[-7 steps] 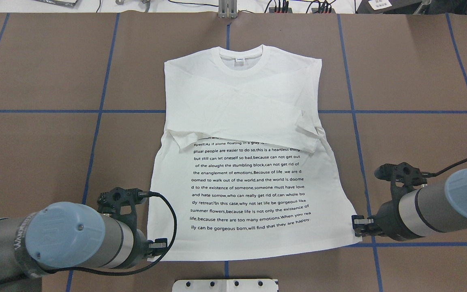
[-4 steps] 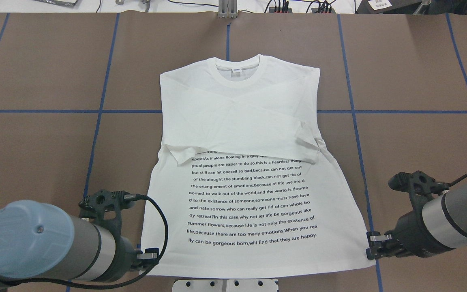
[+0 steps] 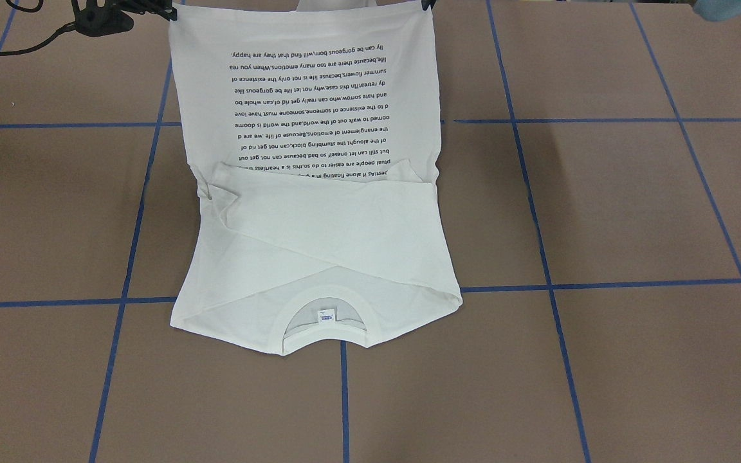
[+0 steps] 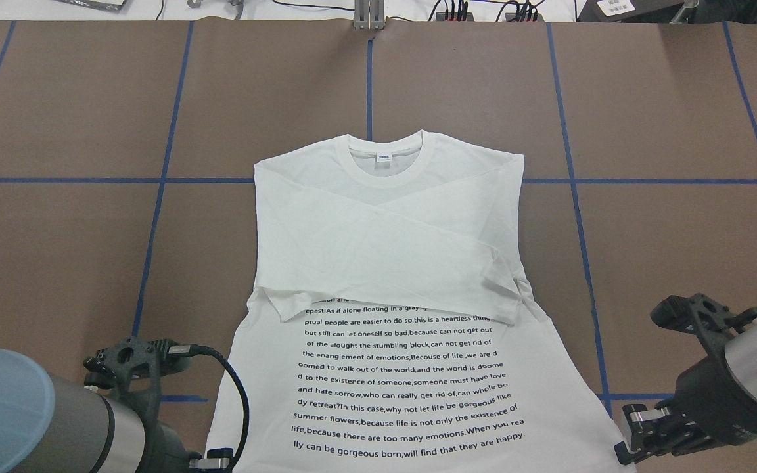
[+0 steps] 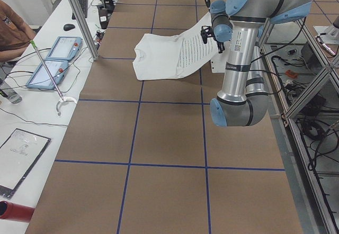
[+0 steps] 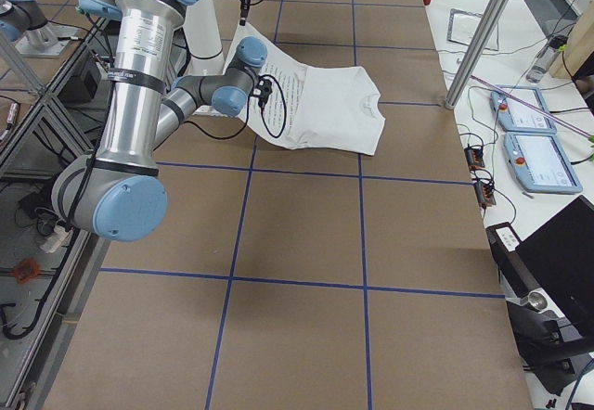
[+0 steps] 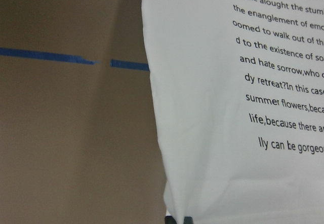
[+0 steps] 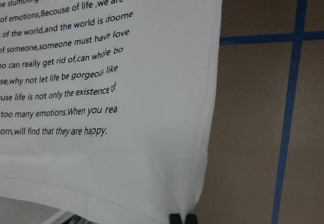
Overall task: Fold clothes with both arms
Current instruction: 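Lift the hem with both grippers and fold it toward the collar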
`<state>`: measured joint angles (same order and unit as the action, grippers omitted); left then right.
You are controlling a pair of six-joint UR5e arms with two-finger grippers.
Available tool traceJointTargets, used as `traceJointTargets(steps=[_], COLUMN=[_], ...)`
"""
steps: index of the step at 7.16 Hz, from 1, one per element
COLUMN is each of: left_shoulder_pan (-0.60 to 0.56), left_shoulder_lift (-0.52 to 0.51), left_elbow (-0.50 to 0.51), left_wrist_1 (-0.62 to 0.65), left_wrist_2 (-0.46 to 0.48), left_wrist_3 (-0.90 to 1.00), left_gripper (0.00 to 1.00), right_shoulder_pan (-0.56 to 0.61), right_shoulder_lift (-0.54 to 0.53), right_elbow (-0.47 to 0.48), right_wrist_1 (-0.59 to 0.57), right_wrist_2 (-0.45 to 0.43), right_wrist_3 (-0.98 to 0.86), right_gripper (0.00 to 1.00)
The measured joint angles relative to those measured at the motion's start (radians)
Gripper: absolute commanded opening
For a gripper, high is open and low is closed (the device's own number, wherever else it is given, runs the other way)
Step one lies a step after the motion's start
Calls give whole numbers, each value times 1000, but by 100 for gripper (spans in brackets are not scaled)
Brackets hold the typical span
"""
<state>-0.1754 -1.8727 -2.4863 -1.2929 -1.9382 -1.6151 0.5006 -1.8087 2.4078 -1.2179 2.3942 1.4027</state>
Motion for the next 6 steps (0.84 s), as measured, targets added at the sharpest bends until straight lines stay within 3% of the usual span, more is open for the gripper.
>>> traceJointTargets(steps=[3,6], left_shoulder_pan=[-100,-283], left_shoulder_lift=[-43,-90], left_elbow=[90,138], left_wrist_1=[-7,-24], left_wrist_2=[21,60], left_wrist_3=[11,218], left_gripper=[0,0], right_shoulder_pan=[174,318], right_shoulder_lift=[139,313], right_elbow=[-95,-241], right_wrist_1=[10,11], right_wrist_2=[-21,-24], right_wrist_3=[-144,-167], right_gripper=[0,0])
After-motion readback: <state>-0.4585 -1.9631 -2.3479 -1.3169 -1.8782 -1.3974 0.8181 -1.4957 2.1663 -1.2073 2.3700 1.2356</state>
